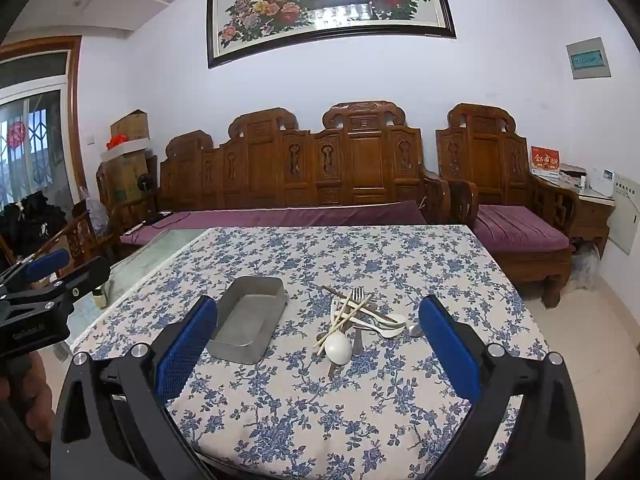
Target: Organize utensils
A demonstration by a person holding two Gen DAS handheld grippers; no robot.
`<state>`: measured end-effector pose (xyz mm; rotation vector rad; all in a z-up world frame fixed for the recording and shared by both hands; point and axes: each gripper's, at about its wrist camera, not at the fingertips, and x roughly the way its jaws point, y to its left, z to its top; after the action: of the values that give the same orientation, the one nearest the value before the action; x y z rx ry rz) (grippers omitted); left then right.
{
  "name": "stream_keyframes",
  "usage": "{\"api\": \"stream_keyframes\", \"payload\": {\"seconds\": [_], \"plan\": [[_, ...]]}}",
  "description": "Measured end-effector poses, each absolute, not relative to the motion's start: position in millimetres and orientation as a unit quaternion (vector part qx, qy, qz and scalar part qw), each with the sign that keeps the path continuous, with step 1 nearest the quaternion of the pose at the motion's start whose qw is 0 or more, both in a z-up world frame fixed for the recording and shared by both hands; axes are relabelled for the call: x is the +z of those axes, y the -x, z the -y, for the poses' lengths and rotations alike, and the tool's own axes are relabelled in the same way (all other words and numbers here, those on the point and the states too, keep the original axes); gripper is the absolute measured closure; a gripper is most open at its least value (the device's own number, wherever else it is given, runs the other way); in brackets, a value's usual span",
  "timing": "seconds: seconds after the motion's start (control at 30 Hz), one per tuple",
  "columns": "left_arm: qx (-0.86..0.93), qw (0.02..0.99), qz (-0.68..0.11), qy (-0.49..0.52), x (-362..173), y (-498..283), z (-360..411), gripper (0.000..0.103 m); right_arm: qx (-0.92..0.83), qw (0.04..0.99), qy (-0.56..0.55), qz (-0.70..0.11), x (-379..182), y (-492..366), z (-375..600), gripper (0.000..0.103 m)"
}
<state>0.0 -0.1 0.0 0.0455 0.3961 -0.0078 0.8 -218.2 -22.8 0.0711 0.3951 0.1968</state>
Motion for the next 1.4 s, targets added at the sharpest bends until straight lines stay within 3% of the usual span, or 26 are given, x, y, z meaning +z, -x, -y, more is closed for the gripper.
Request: {"api": "stream_keyframes", "payload": {"seconds": [1.4], "plan": [[-0.014, 0.981, -0.194, -0.018, 5.6, 3.1, 4.0, 0.006, 0.097, 0.975, -0.034, -0.199, -20.7, -1.2, 217.7, 0.002]]}}
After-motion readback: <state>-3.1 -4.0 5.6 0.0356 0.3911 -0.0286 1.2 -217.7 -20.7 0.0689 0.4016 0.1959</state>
